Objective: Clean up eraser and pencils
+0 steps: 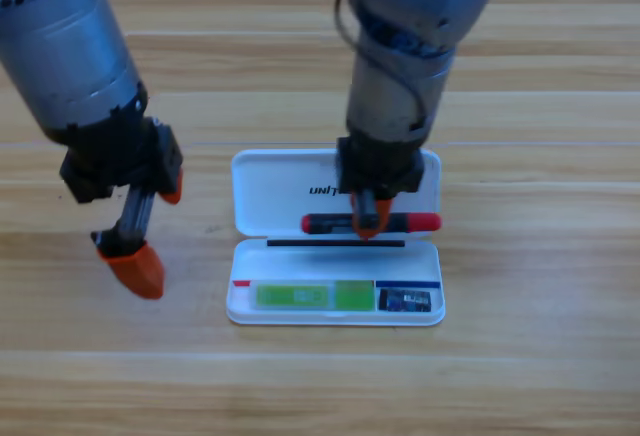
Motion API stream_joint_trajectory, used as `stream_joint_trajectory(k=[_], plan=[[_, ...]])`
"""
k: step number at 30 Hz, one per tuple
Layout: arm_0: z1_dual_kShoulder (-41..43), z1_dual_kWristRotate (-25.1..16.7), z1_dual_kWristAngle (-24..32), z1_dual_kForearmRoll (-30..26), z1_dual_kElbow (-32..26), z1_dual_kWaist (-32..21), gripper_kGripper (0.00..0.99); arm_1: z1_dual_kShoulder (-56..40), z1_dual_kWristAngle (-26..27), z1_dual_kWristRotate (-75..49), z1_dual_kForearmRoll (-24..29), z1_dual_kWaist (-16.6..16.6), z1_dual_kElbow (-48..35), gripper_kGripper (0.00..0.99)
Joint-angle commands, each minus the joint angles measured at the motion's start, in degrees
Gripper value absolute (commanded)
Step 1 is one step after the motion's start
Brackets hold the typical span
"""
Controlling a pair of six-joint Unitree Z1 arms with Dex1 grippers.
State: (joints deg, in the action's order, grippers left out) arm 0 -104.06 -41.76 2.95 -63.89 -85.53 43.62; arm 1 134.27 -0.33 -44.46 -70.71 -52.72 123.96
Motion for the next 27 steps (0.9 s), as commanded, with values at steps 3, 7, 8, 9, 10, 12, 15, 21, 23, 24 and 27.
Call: stream_joint_trajectory(k=[3,7,8,9,10,12,15,21,23,24,27], plan=[[-2.90,0.53,1.98,1.93,2.56,-0.90,0.990,6.79,-1.69,1.13,-1.36,-2.73,2.60,0.000],[-3.78,0.80,2.24,3.34,3.70,-0.90,0.990,8.11,-2.39,1.40,-1.27,-2.65,3.65,0.000],[-3.96,0.80,2.33,3.69,4.14,-0.90,0.990,8.37,-2.48,1.57,-1.36,-2.65,3.92,0.000],[-4.14,0.80,2.42,3.95,4.40,-0.90,0.990,8.64,-2.57,1.57,-1.27,-2.56,4.18,0.000],[-4.31,0.80,2.50,4.21,4.58,-0.90,0.990,8.73,-2.66,1.57,-1.27,-2.56,4.36,0.000],[-4.66,1.06,2.59,4.39,4.75,-0.90,0.990,8.81,-2.66,1.66,-1.27,-2.56,4.53,0.000],[-4.66,1.06,2.85,4.39,4.75,-0.90,0.990,8.81,-2.66,1.66,-1.27,-2.56,4.53,0.000],[-1.67,0.62,3.47,4.04,4.84,-1.95,0.990,8.55,-2.66,2.10,-1.27,-2.56,4.44,0.000],[0.17,0.62,3.65,3.16,4.05,-2.13,0.990,8.37,-2.48,2.36,-1.36,-2.56,4.27,0.000],[0.96,0.62,3.82,2.63,3.44,-2.48,0.990,8.20,-2.48,2.54,-1.27,-2.56,4.18,0.064],[2.37,0.53,4.35,-0.09,0.71,-3.80,0.990,7.76,-2.39,2.80,-1.36,-2.65,3.83,0.634]])
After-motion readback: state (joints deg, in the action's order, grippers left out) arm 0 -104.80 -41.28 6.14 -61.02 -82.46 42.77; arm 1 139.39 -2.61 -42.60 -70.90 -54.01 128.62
